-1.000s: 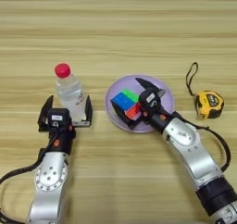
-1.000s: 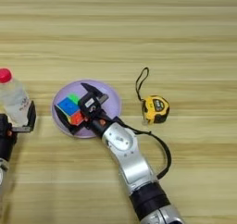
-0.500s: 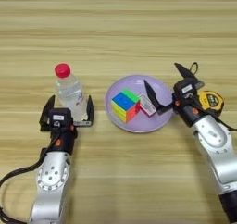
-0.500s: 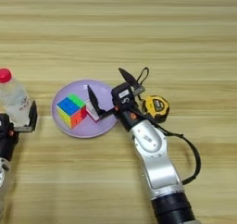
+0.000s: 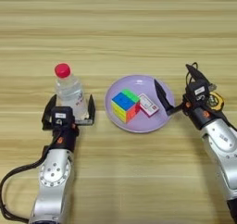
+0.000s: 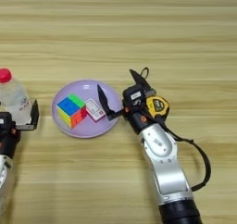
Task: Move the objects on the table
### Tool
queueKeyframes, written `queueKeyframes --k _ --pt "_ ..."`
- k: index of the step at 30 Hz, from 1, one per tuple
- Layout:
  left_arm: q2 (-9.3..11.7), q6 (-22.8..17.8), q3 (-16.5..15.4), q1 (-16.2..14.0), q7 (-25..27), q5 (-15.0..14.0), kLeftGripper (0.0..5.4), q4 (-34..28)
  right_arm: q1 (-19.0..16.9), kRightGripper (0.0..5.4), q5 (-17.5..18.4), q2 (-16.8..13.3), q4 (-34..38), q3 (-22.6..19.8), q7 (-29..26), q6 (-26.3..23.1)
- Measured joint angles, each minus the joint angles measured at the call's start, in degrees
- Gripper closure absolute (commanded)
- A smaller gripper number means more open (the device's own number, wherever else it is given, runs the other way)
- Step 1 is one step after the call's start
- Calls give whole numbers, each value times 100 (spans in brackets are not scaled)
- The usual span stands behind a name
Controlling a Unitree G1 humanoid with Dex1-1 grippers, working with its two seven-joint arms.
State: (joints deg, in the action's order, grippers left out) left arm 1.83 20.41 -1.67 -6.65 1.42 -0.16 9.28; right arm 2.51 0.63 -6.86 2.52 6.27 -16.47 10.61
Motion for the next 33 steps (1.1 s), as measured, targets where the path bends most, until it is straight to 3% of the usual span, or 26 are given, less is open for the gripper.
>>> queueKeyframes --k 11,20,33 --pt "0 165 -31 319 -2 1 0 639 -35 3 4 2 10 0 6 -1" --pt "5 254 -38 326 -21 13 0 790 -35 3 16 5 11 0 8 0" --pt "51 456 -151 552 -138 82 109 1160 -35 0 20 17 10 2 9 0"
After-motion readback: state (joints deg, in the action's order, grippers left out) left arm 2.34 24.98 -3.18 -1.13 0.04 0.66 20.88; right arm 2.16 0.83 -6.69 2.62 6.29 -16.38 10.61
